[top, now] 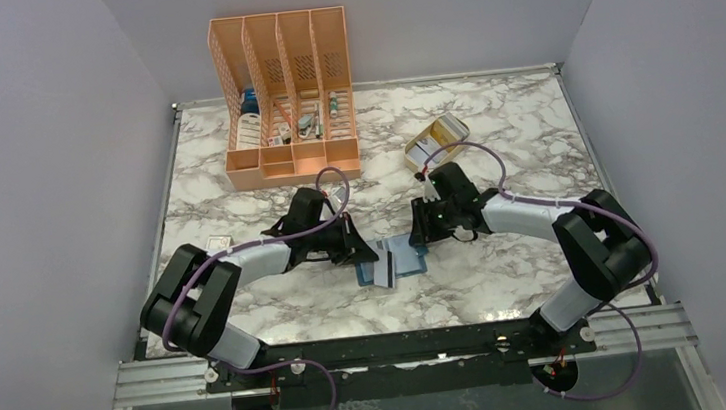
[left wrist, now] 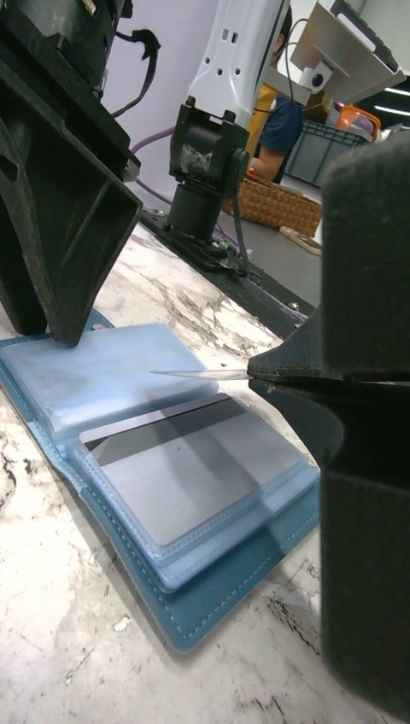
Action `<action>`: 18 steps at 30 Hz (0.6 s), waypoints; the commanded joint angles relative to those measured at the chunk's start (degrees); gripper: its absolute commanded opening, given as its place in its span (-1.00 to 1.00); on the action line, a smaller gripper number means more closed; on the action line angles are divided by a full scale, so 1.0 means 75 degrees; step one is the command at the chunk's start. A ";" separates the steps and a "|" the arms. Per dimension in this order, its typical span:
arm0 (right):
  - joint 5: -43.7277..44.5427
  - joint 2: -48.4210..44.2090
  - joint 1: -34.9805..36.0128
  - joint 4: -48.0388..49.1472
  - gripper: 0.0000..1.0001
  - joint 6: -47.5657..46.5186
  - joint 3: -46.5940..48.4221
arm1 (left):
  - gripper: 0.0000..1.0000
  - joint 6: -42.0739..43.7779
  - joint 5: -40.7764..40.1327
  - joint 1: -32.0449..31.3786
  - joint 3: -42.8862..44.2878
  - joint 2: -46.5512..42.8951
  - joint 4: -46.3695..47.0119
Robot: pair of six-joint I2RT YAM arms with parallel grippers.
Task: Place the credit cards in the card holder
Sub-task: Insert the credit card into the card holder.
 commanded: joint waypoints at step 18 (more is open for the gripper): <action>-0.0321 -0.0328 0.0035 0.0761 -0.54 0.0630 -0.0990 | -1.00 -0.0160 -0.0874 0.0003 0.0404 0.0390 -0.0387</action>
